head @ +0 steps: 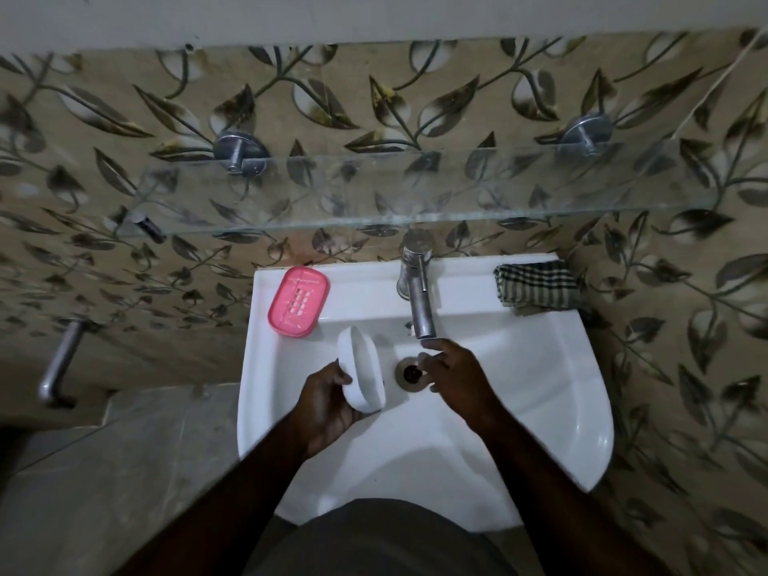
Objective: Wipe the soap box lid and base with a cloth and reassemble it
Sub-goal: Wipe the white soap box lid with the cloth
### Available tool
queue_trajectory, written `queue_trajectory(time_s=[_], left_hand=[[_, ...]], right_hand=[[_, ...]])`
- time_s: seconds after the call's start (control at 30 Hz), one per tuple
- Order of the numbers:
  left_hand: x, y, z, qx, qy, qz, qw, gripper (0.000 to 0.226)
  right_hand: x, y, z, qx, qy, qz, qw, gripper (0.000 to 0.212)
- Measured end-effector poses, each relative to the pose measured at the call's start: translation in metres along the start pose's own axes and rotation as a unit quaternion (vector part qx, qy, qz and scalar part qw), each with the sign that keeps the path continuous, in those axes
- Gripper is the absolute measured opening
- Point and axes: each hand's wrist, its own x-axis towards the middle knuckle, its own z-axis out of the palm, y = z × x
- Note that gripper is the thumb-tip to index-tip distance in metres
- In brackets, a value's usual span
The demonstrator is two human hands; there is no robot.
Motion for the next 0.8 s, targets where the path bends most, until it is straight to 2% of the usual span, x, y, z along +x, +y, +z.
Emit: queue_trajectory(time_s=[0.1, 0.13, 0.17, 0.2, 0.27, 0.3, 0.33, 0.37, 0.4, 0.43, 0.5, 0.57, 0.6, 0.7, 0.8], left_hand=[[-0.007, 0.011, 0.0, -0.005, -0.007, 0.043, 0.999, 0.092], [-0.01, 0.013, 0.004, 0.028, 0.002, 0.064, 0.998, 0.09], [-0.014, 0.015, 0.008, 0.108, 0.028, 0.083, 0.99, 0.09], [-0.018, 0.017, 0.013, 0.237, 0.06, 0.098, 0.965, 0.093], [-0.02, 0.017, 0.018, 0.487, 0.114, 0.109, 0.859, 0.103], [-0.019, 0.016, 0.021, 0.553, 0.128, 0.112, 0.816, 0.109], [-0.02, 0.015, 0.023, 0.574, 0.135, 0.119, 0.799, 0.114], [-0.02, 0.015, 0.022, 0.575, 0.137, 0.13, 0.796, 0.118], [-0.019, 0.016, 0.021, 0.564, 0.129, 0.134, 0.805, 0.118], [-0.02, 0.018, 0.02, 0.53, 0.109, 0.133, 0.831, 0.116], [-0.024, 0.019, 0.021, 0.408, 0.036, 0.11, 0.906, 0.11], [-0.027, 0.02, 0.024, 0.271, -0.021, 0.092, 0.958, 0.104], [-0.028, 0.022, 0.026, 0.222, -0.037, 0.086, 0.971, 0.102], [-0.024, 0.029, 0.026, 0.092, -0.072, 0.074, 0.99, 0.106], [-0.024, 0.038, 0.028, 0.057, -0.074, 0.069, 0.993, 0.115]], right_hand=[[0.005, -0.001, -0.016, 0.024, 0.03, 0.01, 0.999, 0.01], [0.006, -0.001, -0.02, 0.029, 0.038, 0.007, 0.999, 0.01], [0.006, -0.002, -0.022, 0.032, 0.044, 0.003, 0.999, 0.011], [0.005, -0.002, -0.023, 0.033, 0.047, 0.0, 0.998, 0.01], [0.004, 0.001, -0.023, 0.023, 0.053, -0.006, 0.998, 0.01], [0.004, 0.002, -0.023, 0.016, 0.059, -0.008, 0.998, 0.01], [0.004, 0.004, -0.022, 0.012, 0.065, -0.011, 0.998, 0.011], [0.004, 0.005, -0.022, 0.004, 0.075, -0.015, 0.997, 0.014], [0.005, 0.006, -0.023, -0.004, 0.085, -0.016, 0.996, 0.016], [0.006, 0.006, -0.024, -0.011, 0.096, -0.019, 0.995, 0.016], [0.009, 0.004, -0.03, -0.038, 0.121, -0.034, 0.991, 0.021], [0.017, -0.001, -0.041, -0.109, 0.167, -0.085, 0.976, 0.031], [0.022, -0.004, -0.048, -0.148, 0.198, -0.117, 0.962, 0.028], [0.038, -0.018, -0.07, -0.196, 0.27, -0.196, 0.922, 0.002], [0.069, -0.018, -0.097, -0.271, 0.264, -0.227, 0.897, 0.026]])
